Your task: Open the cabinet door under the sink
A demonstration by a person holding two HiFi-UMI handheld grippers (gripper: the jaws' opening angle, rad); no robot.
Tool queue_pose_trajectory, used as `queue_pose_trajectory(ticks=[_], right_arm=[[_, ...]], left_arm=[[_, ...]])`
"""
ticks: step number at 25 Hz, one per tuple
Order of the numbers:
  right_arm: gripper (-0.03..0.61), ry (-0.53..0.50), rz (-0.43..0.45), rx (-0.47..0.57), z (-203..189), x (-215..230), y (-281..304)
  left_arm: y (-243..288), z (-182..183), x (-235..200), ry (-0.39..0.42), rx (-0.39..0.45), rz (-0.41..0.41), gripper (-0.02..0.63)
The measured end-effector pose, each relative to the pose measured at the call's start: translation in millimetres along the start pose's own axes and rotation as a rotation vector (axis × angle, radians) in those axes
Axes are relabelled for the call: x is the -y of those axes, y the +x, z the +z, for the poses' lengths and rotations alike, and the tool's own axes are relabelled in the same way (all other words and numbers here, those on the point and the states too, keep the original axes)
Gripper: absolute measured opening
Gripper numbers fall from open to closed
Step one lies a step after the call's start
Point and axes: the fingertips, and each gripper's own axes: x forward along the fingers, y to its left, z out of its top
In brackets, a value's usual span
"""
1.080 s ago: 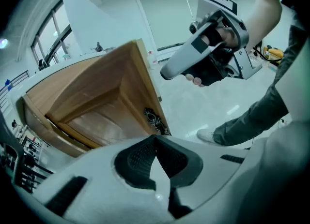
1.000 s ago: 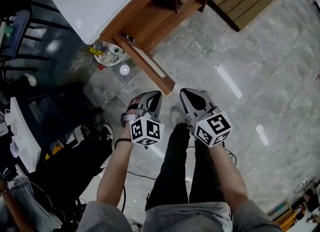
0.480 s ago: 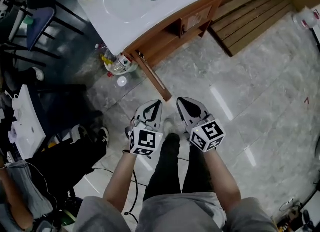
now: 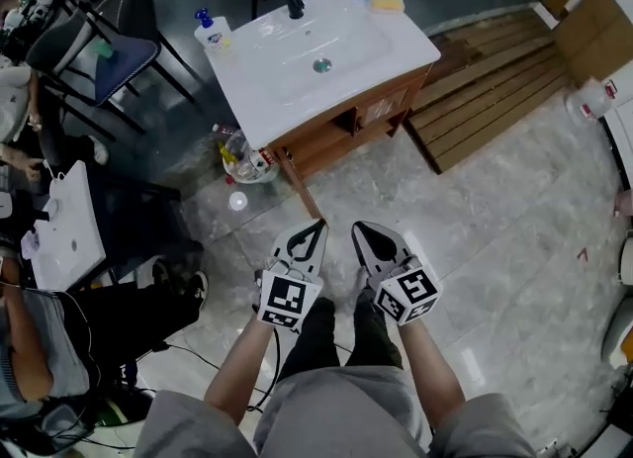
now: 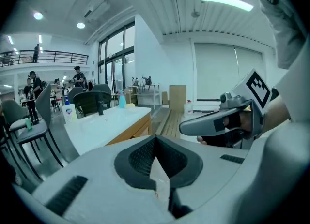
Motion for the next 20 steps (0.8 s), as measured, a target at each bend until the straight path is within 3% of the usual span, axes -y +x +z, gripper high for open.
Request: queue_pose_trajectory(ticks=[10,16,20], right_arm=[[0.008,-0.139,0.061,0.107,104.5,-36.0,-31.4],[0.008,-0.237,0.076,0.207,171.2,-53.3,-51.0],[0.008,-0.287,0.084,0.243,195.1,-63.9,-59.2]], left_arm=[[-30.4,110.9,19.3,0.086,0.149,0.014,0.008],[-47.5,172.4,21.1,0.162,0.255,0.064,0.008],[-58.3,202.4,15.0,0.108,0.329,0.065,0.008]])
